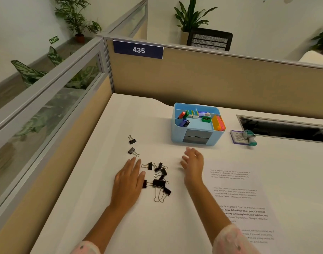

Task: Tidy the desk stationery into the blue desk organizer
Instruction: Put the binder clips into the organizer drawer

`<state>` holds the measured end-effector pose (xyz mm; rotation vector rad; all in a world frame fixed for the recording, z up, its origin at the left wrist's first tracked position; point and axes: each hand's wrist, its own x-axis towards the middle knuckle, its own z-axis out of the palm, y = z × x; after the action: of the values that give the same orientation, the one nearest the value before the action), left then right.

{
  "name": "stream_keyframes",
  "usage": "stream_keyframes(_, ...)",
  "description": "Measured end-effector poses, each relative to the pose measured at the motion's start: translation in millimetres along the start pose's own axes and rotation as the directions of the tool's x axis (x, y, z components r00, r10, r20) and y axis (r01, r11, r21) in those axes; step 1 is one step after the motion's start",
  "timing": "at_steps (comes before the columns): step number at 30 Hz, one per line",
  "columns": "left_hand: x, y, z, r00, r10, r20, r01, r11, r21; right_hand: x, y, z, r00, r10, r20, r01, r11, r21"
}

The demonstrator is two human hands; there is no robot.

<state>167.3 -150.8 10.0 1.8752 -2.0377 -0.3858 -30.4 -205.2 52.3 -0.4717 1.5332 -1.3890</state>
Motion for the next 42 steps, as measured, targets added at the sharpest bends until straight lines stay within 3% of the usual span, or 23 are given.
stream_keyframes(2, 7, -9, -5, 0.998, -0.056, -0.040, 0.055, 0.998, -0.018, 23, -22, 5, 0.981, 0.193, -0.013, -0.181, 0.938, 0.295)
stream_keyframes(4, 12, -17, -11, 0.992, -0.110, -0.067, 0.110, 0.994, -0.003, 38, -35, 9, 0.964, 0.266, 0.029, -0.249, 0.853, 0.459)
stream_keyframes(10, 14, -23, -12, 0.987, -0.139, -0.085, 0.141, 0.990, 0.027, 59, -42, 21, 0.950, 0.283, 0.133, -0.302, 0.721, 0.623)
stream_keyframes(18, 14, -23, -12, 0.986, -0.137, -0.092, 0.140, 0.989, 0.037, 47, -31, 17, 0.951, 0.310, 0.015, -0.258, 0.761, 0.595)
stream_keyframes(27, 13, -23, -13, 0.987, -0.137, -0.083, 0.141, 0.989, 0.044, 29, -19, -2, 0.937, 0.348, -0.011, -0.279, 0.770, 0.574)
stream_keyframes(42, 10, -29, -10, 0.990, -0.115, -0.082, 0.114, 0.993, -0.012, 19, -20, -11, 0.948, 0.309, 0.080, -0.302, 0.787, 0.537)
